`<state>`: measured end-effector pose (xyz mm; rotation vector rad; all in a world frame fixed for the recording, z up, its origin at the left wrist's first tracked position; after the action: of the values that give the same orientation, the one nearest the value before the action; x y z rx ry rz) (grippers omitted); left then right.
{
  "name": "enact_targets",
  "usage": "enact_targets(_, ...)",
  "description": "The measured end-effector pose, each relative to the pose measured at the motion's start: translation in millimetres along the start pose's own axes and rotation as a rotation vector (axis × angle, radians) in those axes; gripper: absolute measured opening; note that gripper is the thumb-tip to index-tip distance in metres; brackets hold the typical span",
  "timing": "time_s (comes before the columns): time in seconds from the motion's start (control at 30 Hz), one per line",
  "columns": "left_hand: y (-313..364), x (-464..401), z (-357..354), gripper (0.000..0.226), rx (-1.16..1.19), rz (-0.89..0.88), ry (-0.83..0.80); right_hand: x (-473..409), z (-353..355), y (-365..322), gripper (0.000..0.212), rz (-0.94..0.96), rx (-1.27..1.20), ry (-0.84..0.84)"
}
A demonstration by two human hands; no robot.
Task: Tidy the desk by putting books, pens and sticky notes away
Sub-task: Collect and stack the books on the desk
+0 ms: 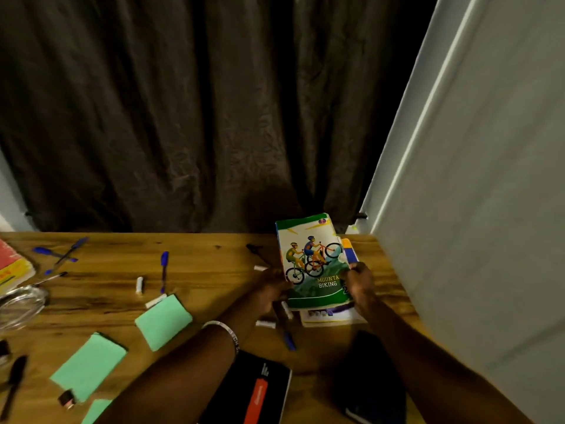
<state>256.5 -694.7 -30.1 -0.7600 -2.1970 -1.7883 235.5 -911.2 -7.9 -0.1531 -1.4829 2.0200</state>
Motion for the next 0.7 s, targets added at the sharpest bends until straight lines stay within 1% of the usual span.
enact_targets(0.1,-12.7,-14.4,-25.7,0.045,-0.042,0.017,0.005,-17.9,21.3,13.4,0.016,0.008,0.024,0.011)
enact_targets(0.2,-18.1,-22.8,-41.8,0.043,-0.111,0.047,0.022,-30.0,29.6,29.8,0.013,-0.009,0.048,-0.015)
enact_targets(0.3,-23.0,-35.6,-47.5,0.047,-0.233,0.02,0.091,-40.5,33.7,42.1,0.011,0.004,0.097,-0.045)
enact_targets(0.4,-28.7,-47.0,-44.4,0.051,-0.475,-0.024,0.199,-45.4,36.0,49.4,0.013,0.018,0.161,-0.098)
enact_targets(0.47,-28.5,-50.9,-44.6,0.047,-0.707,-0.072,0.215,-50.3,37.4,55.9,0.021,0.053,0.198,-0.142)
enact_targets(0.5,-27.6,-52.4,-43.7,0.047,-0.771,-0.092,0.228,-52.1,38.5,56.7,0.025,0.081,0.215,-0.159)
enact_targets(0.53,-25.8,-51.5,-44.1,0.049,-0.787,-0.104,0.234,-55.5,39.3,59.9,0.027,0.099,0.228,-0.177)
enact_targets(0.6,-24.1,-53.3,-42.9,0.053,-0.812,-0.123,0.267,-55.3,40.2,60.8,0.022,0.108,0.226,-0.198)
enact_targets(0.67,-25.0,-54.5,-41.6,0.056,-0.838,-0.145,0.3,-55.3,38.9,62.1,0.018,0.099,0.253,-0.19)
enact_targets(0.7,-24.8,-53.7,-42.1,0.056,-0.859,-0.149,0.311,-54.8,37.3,61.6,0.02,0.093,0.253,-0.183)
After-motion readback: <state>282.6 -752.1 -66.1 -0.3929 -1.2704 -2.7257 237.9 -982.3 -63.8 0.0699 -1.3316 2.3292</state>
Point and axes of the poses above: each hand's wrist, its own x-axis away from the middle knuckle, its own z-axis out of the back of the hand, y = z × x, the point moved 5 cm from there along -x, towards the middle knuckle, and after that the axes turned 4 degrees about x, right-handed, at the moved point
